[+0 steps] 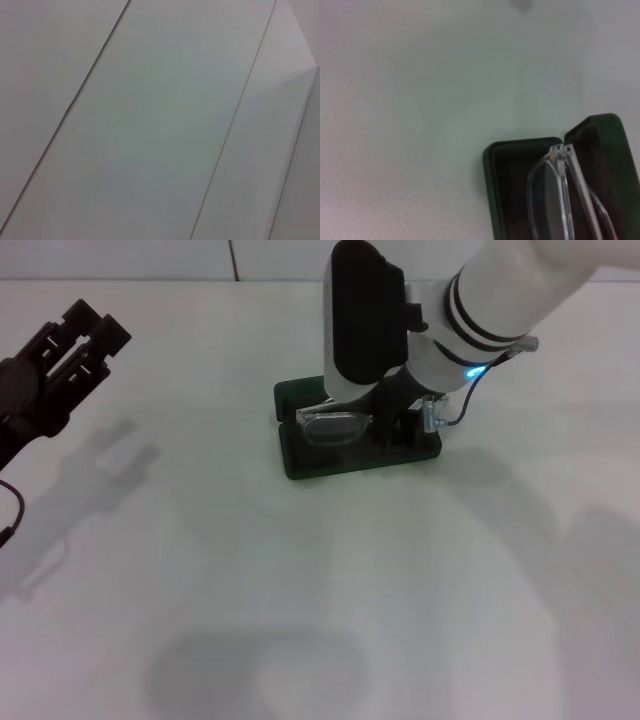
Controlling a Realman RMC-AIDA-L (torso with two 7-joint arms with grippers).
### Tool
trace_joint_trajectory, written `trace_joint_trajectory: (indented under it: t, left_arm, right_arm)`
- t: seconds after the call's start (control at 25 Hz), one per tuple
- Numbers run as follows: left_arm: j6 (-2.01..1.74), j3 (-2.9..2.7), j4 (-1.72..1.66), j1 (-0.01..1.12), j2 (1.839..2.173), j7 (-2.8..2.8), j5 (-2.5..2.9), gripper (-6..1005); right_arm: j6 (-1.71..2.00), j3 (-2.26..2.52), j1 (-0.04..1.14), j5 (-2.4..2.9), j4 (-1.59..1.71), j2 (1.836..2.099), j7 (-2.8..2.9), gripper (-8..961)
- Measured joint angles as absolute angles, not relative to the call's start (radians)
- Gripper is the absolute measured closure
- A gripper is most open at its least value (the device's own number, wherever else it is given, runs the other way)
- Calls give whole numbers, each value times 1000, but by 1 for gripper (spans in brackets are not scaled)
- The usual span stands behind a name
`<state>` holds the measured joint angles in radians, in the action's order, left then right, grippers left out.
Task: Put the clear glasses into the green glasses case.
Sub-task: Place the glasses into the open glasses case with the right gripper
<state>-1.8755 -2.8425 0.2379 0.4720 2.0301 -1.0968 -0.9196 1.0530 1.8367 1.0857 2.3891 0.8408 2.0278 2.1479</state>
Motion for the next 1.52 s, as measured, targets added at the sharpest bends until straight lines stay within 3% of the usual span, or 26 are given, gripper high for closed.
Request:
trace_joint_trajectory:
  t: [1.52]
  left_arm:
    - [-1855,-2844,238,497,2028,-1101,-909,301]
  right_arm:
    - [787,2062,956,2493,941,2028,2223,826]
